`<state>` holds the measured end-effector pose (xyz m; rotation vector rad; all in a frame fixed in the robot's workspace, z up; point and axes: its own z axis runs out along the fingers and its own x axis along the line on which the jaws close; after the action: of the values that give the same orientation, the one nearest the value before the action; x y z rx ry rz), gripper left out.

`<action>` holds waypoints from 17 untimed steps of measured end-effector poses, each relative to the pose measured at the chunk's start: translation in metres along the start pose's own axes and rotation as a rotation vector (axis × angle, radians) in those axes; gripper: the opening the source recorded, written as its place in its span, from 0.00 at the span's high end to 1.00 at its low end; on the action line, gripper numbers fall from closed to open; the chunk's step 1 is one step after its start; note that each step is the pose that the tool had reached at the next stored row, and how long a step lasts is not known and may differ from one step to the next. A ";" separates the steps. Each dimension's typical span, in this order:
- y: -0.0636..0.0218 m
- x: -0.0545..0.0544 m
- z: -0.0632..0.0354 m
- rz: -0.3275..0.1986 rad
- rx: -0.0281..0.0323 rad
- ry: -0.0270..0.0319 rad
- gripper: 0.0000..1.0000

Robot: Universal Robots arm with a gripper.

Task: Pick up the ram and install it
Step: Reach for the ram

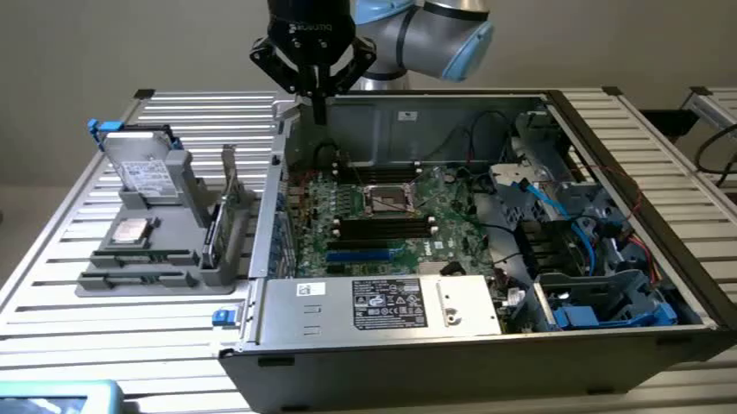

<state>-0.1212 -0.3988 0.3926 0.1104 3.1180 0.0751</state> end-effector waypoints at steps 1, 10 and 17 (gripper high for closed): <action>0.0000 0.000 0.0000 0.000 0.0000 0.0001 0.89; 0.0000 0.000 0.0001 0.000 0.0010 0.0000 0.89; -0.0043 0.003 0.0024 0.001 0.0046 0.0000 0.89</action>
<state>-0.1240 -0.4027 0.3900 0.1120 3.1183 0.0679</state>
